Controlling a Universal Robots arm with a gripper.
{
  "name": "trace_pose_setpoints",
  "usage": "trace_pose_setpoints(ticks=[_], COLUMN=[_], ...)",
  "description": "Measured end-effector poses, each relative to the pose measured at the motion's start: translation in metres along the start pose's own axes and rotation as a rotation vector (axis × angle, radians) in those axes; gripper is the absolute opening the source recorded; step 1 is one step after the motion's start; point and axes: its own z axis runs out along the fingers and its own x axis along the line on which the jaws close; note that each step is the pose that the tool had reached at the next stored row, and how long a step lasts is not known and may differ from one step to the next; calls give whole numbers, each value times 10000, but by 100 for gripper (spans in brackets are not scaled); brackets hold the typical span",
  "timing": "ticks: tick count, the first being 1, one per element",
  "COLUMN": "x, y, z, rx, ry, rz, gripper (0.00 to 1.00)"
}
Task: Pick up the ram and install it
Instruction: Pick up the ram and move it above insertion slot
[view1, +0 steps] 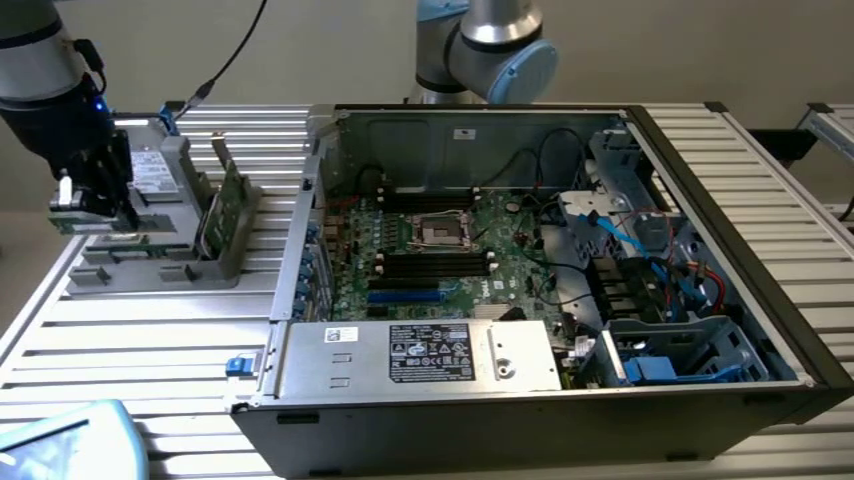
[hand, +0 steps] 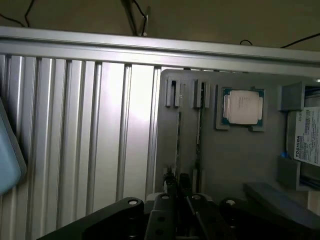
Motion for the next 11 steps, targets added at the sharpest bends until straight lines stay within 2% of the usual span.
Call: trace_pose_setpoints(ticks=[4,11], x=[4,13], y=[-126,-338], z=[-157,-411], rx=[-19,-133], ry=[-3,-9], rz=[1,3], gripper=[14,14])
